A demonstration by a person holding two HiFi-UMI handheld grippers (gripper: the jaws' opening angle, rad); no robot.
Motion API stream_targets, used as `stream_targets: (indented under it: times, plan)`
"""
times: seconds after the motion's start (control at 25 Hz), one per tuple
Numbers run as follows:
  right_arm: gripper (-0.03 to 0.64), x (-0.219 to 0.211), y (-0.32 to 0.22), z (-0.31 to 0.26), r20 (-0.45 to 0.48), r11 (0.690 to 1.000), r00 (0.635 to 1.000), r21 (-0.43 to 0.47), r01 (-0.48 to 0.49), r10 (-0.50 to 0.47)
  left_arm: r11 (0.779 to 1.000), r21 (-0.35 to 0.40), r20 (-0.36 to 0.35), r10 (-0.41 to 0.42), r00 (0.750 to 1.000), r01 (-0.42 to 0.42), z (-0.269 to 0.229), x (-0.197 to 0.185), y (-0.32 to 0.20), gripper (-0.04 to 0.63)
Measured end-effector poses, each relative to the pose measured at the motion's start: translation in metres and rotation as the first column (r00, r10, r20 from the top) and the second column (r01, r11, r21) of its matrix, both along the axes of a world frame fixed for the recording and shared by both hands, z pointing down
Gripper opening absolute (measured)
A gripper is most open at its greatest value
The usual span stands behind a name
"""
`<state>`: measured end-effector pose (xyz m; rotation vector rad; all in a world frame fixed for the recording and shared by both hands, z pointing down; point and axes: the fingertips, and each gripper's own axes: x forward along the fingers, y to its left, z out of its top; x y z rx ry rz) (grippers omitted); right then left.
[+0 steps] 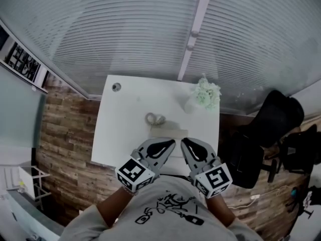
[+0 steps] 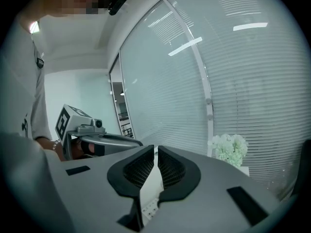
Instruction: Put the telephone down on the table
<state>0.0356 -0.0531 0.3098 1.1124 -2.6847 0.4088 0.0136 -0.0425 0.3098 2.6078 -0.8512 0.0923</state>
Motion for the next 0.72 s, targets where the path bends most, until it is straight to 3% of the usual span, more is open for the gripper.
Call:
stream_targets:
  times: [0.2, 0.4, 0.72]
  plan:
    - [0.044, -0.002, 0.008, -0.024, 0.005, 0.999, 1.000, 0.037, 0.017, -0.017, 0.999, 0.053, 0.016, 0.005, 1.000, -0.006, -0.023, 0.000, 0.007, 0.002]
    - [0.041, -0.004, 0.012, -0.050, 0.029, 0.997, 0.999, 0.078, 0.015, -0.018, 0.995, 0.097, -0.011, -0.007, 1.000, 0.008, -0.048, -0.002, 0.010, 0.002]
    - [0.037, -0.005, 0.009, -0.061, 0.054, 0.993, 0.999, 0.116, -0.003, -0.003, 0.994, 0.110, -0.030, -0.019, 0.999, 0.022, -0.059, -0.002, 0.009, 0.002]
